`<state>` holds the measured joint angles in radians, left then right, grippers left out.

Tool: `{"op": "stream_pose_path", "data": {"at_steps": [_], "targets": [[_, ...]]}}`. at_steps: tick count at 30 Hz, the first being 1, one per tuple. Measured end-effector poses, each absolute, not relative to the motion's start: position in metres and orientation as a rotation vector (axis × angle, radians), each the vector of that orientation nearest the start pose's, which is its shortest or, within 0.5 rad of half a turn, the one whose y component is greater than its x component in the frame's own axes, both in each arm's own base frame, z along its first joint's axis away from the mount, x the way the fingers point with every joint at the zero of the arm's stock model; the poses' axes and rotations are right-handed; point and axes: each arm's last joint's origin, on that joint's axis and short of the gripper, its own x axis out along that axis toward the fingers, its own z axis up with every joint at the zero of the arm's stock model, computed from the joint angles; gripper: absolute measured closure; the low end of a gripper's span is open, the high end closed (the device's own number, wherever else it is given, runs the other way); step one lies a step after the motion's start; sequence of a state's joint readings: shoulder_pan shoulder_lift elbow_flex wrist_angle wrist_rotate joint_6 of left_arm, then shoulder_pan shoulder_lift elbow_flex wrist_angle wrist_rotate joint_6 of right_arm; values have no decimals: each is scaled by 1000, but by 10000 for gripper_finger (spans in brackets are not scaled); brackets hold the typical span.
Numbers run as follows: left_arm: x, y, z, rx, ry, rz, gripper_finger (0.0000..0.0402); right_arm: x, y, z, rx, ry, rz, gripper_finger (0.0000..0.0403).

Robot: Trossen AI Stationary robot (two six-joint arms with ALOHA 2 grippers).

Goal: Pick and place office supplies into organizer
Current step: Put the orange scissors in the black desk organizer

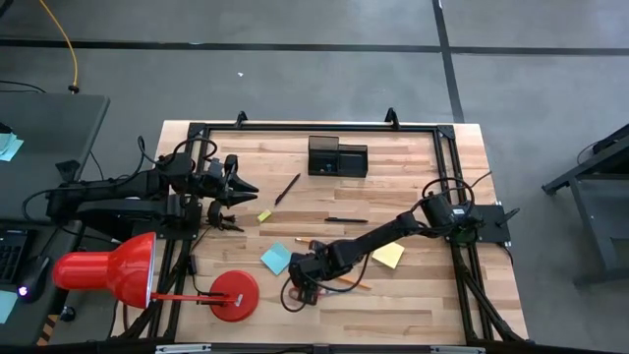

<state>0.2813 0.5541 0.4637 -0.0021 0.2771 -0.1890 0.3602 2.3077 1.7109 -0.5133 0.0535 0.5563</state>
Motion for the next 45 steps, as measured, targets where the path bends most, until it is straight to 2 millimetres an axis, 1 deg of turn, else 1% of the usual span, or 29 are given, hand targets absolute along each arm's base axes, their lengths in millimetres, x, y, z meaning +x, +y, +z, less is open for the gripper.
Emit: {"op": "stream_pose_path", "data": {"at_steps": [3,5,6,7,11,14,18,21,25,29,32,35,37,41,45], "targets": [[137,31,271,-213,89,13,328,447,163,123,262,1137,-29,310],[137,31,271,-213,90,13,328,448,159,123,282,1147,-22,364],[137,31,271,-213,90,13,328,449,157,123,295,1153,-11,382],[137,31,271,-213,90,13,328,449,156,123,315,1154,-18,389],[137,31,271,-213,91,13,328,451,151,124,348,1159,-33,397],[137,31,271,-214,92,14,328,455,151,132,357,1153,-37,398],[137,31,271,-214,92,14,328,462,148,144,298,1142,-68,400],[137,31,271,-217,91,10,328,467,141,160,246,1127,-129,401],[137,30,271,-222,91,-19,328,472,132,184,198,1113,-154,401],[136,30,272,-224,87,-24,328,478,127,212,168,1062,-185,402],[132,30,275,-226,56,5,328,482,117,227,171,1022,-229,402],[124,29,280,-202,7,55,328,485,105,243,211,956,-240,402],[118,28,284,-169,-29,87,328,483,99,254,225,916,-252,402],[104,25,291,-133,-105,94,328,471,84,274,208,886,-304,402],[92,21,296,-72,-167,98,328,458,63,293,237,805,-338,403]]}}
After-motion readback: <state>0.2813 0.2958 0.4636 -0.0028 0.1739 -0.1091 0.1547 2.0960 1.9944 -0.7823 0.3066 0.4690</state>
